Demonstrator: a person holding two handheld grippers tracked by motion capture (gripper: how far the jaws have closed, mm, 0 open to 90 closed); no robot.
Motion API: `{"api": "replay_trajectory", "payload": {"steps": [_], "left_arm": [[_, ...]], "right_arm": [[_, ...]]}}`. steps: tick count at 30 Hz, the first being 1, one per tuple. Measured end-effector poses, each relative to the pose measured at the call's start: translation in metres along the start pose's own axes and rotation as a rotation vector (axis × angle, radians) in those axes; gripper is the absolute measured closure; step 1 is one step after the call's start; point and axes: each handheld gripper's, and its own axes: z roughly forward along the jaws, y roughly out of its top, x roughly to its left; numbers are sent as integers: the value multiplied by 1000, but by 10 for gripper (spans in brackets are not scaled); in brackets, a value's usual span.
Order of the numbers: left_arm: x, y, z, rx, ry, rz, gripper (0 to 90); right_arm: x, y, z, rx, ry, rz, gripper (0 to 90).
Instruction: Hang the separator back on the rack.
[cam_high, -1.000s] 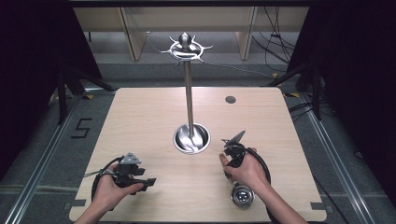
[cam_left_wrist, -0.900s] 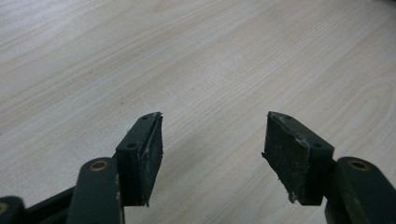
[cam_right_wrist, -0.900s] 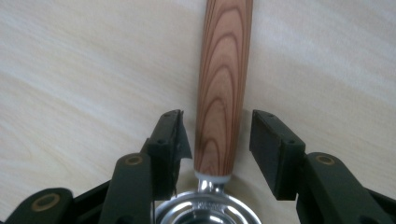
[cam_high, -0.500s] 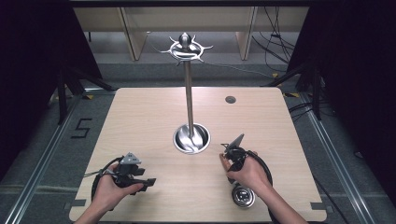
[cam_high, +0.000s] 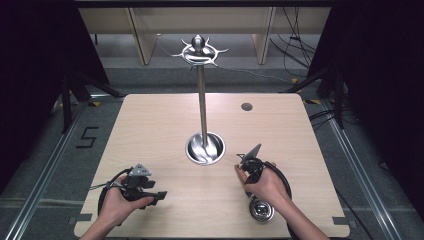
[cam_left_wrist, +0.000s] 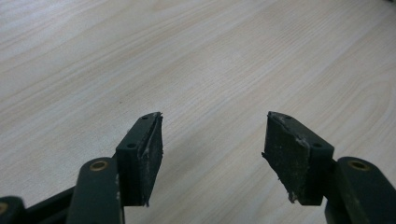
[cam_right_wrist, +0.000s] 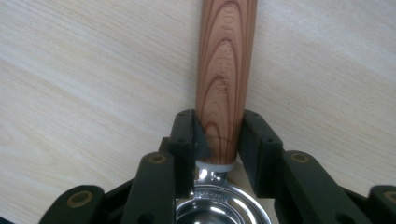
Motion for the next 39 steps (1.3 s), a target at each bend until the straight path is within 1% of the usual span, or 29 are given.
{"api": "replay_trajectory", "payload": {"steps": [7,8,9,10,11,12,13,14,15,16,17,19,20,21,23,24,25,26,28,29,30,31,33,34,35,36,37,38,39], "left_arm": [[0,0,0,3,1,6,365],[0,0,0,3,1,6,365],[0,0,-1,4,-5,4,365],[0,0,-1,2,-2,6,365],[0,0,-1,-4,-1,1,365],[1,0,-1,-2,7,0,365],[1,0,-1,-2,7,0,365],[0,-1,0,-1,4,-10,365],[0,-1,0,-1,4,-10,365],[1,-1,-1,-1,10,1,365],[1,-1,0,-4,11,-4,365],[0,-1,0,-14,12,-5,365],[0,-1,0,-9,7,-11,365],[0,-1,0,-8,7,-12,365],[1,-1,0,-9,14,-7,365],[0,-1,0,-8,13,-8,365],[0,-1,0,-7,8,-10,365],[0,-1,0,-7,8,-10,365],[0,-1,0,-3,7,-5,365],[0,-1,-1,-1,10,-2,365],[0,-1,-1,-2,10,-4,365],[0,-1,-1,-1,12,-4,365],[0,-1,-1,-3,14,-5,365],[0,-1,-1,-3,11,-3,365],[0,-1,-1,-1,11,-3,365],[0,-1,-1,-3,4,-6,365],[1,-1,-2,1,-1,6,365],[1,-1,-2,1,-1,6,365],[0,-1,-1,-8,1,-2,365]], "right_arm": [[-1,1,-1,3,-12,-24,694],[-1,1,-1,3,-12,-24,694],[-1,1,-1,6,2,-6,695],[-1,1,-1,7,3,-12,695],[-3,0,-1,3,7,-36,695],[-1,-1,-3,22,38,8,696],[-1,-1,-3,22,38,8,696],[-4,-3,-4,-8,24,-33,696],[-5,-4,-6,-18,28,-38,696],[-5,-5,-7,-13,40,-22,696],[-7,-6,-8,-34,31,-46,696],[-8,-8,-10,-44,38,-57,696],[-8,-12,-13,-58,68,-30,697],[-9,-14,-13,-92,65,-55,697],[-10,-15,-16,-106,73,-64,697],[-11,-19,-20,-148,60,-86,697],[-11,-21,-22,-180,65,-107,697],[-12,-23,-24,-197,66,-126,697],[-12,-25,-27,-205,83,-125,697],[-13,-27,-28,-248,71,-148,697],[-15,-31,-29,-290,57,-146,697],[-15,-34,-32,-309,72,-151,697],[-17,-37,-32,-342,70,-157,697],[-17,-37,-32,-342,70,-157,697],[-20,-39,-33,-386,81,-199,697],[-21,-42,-35,-420,80,-197,697],[-21,-44,-36,-434,81,-192,697],[-21,-44,-36,-434,81,-192,697],[-22,-46,-36,-455,77,-204,697]]}}
